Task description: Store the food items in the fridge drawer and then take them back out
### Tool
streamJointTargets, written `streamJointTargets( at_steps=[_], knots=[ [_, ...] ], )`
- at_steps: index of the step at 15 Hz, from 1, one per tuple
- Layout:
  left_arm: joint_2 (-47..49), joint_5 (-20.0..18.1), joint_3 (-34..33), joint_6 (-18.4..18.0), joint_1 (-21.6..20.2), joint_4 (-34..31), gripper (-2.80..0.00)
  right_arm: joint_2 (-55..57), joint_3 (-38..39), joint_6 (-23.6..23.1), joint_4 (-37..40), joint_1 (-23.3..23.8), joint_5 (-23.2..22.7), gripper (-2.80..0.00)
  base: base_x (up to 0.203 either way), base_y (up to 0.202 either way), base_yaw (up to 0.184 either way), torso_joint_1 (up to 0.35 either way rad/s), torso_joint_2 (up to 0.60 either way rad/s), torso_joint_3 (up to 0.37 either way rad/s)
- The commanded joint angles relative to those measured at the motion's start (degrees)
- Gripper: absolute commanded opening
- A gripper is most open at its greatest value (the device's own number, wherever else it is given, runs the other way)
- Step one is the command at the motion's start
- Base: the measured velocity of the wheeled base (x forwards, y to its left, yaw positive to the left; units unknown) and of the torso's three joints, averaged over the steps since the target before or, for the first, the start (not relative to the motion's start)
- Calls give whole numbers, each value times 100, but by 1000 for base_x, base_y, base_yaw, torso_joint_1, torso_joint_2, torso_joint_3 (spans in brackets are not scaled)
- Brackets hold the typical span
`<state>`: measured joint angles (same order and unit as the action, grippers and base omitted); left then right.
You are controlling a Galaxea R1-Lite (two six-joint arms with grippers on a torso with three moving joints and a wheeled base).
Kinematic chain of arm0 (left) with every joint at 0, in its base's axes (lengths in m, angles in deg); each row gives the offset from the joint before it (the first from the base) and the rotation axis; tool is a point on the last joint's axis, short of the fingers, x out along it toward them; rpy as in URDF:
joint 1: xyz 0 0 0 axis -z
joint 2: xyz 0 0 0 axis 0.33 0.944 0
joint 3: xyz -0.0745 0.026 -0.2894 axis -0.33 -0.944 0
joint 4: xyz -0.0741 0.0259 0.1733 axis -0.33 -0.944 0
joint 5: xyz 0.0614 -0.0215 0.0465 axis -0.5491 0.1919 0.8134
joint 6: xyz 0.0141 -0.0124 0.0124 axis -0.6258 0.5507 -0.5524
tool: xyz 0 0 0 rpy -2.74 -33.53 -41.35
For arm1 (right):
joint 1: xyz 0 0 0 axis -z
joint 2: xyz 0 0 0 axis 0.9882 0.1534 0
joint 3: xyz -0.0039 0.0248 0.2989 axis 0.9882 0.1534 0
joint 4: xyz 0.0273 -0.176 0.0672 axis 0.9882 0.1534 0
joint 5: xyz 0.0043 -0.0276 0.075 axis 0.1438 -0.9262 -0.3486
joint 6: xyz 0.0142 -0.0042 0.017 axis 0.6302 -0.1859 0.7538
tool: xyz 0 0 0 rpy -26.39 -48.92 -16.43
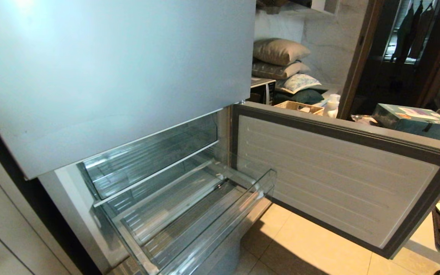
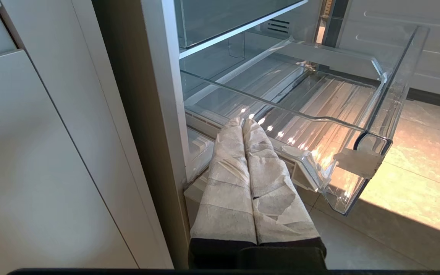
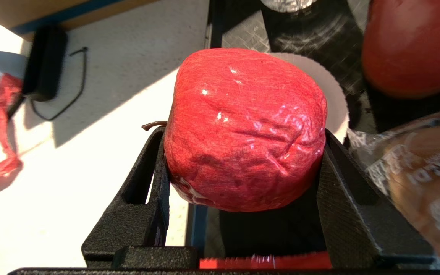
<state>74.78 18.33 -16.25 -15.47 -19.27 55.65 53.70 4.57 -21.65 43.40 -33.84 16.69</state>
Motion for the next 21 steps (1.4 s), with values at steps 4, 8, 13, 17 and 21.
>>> streamJointTargets(
  at_steps=[4, 8, 13, 17, 21],
  knots=[
    [6, 1, -9, 1, 0, 5, -280, 340, -168, 18, -19, -14, 17, -280, 0, 0, 0, 0, 0, 0],
    [6, 1, -9, 1, 0, -3, -280, 455, -303, 27, -19, -5, 26, -280, 0, 0, 0, 0, 0, 0],
    [6, 1, -9, 1, 0, 6, -280, 367, -268, 27, 25, 3, 35, 0, 0, 0, 0, 0, 0, 0],
    [6, 1, -9, 1, 0, -3, -280, -41, 75, 32, 34, 79, 59, 0, 0, 0, 0, 0, 0, 0],
    [6, 1, -9, 1, 0, -3, -280, -855, 829, 25, 30, 134, 61, 0, 0, 0, 0, 0, 0, 0]
  ],
)
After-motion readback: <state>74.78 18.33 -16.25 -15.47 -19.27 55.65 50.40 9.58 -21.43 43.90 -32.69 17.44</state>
